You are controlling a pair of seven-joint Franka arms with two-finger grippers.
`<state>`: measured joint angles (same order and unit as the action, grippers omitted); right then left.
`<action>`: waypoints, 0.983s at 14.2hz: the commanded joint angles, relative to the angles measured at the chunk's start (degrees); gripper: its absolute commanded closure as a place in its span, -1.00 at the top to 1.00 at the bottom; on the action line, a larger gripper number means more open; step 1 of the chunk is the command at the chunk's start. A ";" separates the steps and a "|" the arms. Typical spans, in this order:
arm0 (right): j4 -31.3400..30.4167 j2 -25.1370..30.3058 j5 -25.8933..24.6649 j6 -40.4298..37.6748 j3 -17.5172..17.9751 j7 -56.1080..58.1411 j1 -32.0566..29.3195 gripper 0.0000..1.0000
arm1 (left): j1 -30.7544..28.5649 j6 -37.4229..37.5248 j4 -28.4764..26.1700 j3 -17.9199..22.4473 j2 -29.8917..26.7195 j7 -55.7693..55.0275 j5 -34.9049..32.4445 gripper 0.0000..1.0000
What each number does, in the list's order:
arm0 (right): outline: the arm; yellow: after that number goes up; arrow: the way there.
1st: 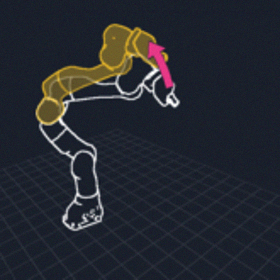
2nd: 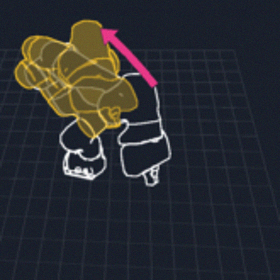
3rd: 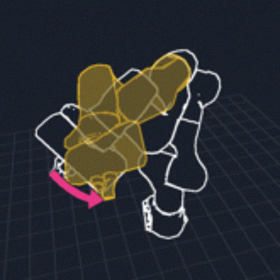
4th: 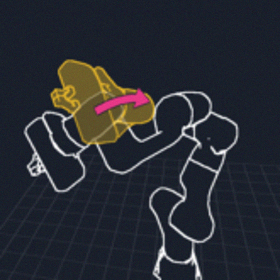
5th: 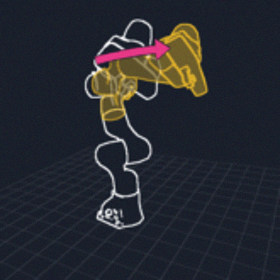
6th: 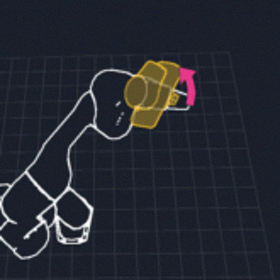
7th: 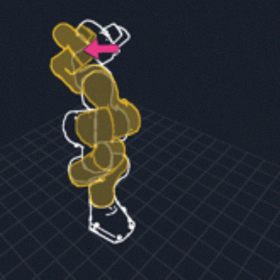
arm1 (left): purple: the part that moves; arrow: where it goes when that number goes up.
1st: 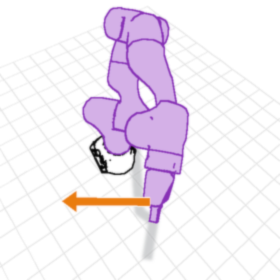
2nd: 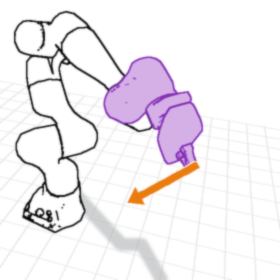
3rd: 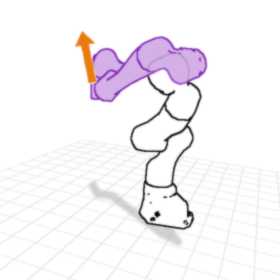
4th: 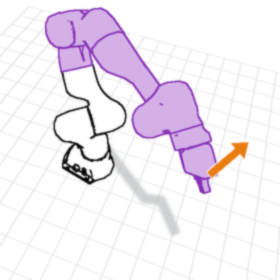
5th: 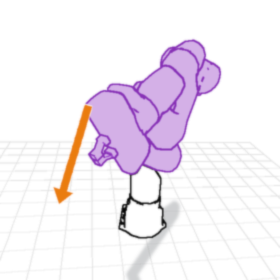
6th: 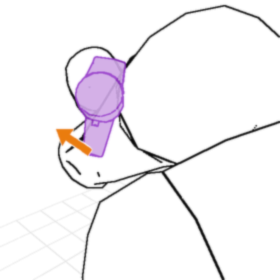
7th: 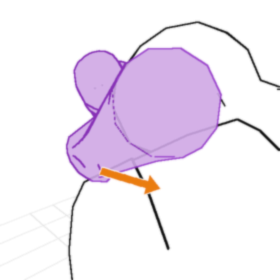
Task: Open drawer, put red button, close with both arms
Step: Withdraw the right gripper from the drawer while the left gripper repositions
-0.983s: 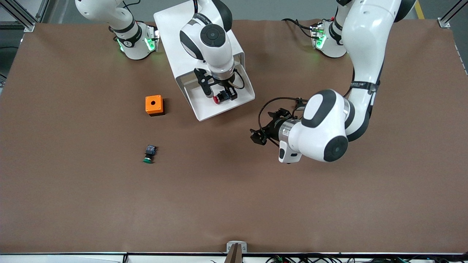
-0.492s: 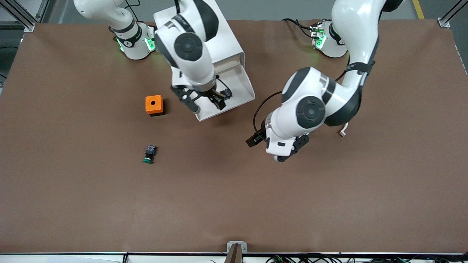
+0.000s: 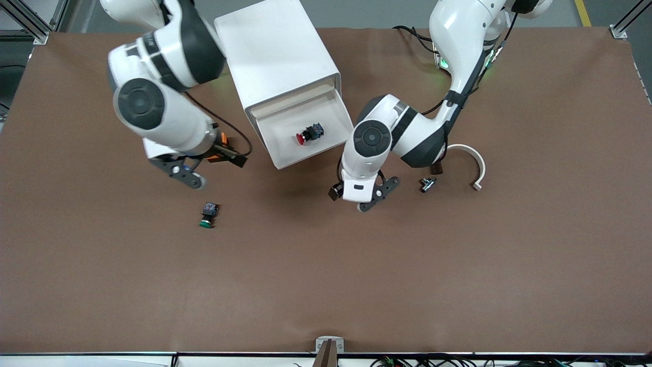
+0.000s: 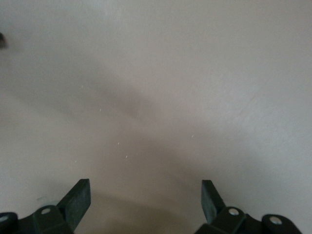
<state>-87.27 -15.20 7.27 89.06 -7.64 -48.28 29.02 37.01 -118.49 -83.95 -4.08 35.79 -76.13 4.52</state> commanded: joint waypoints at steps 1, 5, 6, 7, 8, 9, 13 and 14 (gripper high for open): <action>1.93 0.61 -2.61 -3.62 1.13 10.80 -5.18 1.00 | 0.95 -0.87 -4.81 -0.75 -4.06 -0.78 -1.88 1.00; 2.98 1.05 -3.93 -6.70 0.96 24.69 -12.39 1.00 | 4.11 -0.26 -5.08 -1.19 -3.36 -0.68 -1.97 1.00; 3.94 1.57 -5.24 -6.97 0.96 29.51 -14.06 1.00 | 4.21 -0.16 -5.08 -1.63 -3.27 -0.51 -1.97 1.00; 4.74 1.67 -6.12 -7.66 0.96 34.08 -15.90 1.00 | 4.29 -0.16 -5.34 -1.90 -3.19 -0.51 -1.97 1.00; 5.09 1.84 -6.39 -8.80 0.96 38.30 -18.01 1.00 | 4.73 -0.16 -5.43 -2.60 -3.19 -0.51 -1.88 1.00; 5.71 1.84 -6.39 -9.86 0.96 41.83 -20.03 1.00 | 4.91 -0.16 -5.43 -2.95 -2.92 -0.51 -1.79 1.00; 5.98 1.76 -6.13 -10.48 1.14 48.18 -24.36 1.00 | 5.17 -0.16 -5.34 -4.62 -2.31 -0.42 -1.44 1.00; 5.98 1.84 -6.22 -10.57 1.13 49.41 -24.45 1.00 | 5.09 -0.16 -5.34 -5.67 -2.39 -0.42 -1.27 1.00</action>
<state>-81.71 -13.65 1.42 79.40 -7.82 -0.75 5.25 42.06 -118.48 -88.59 -8.46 34.11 -76.13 3.84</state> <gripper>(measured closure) 0.000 0.000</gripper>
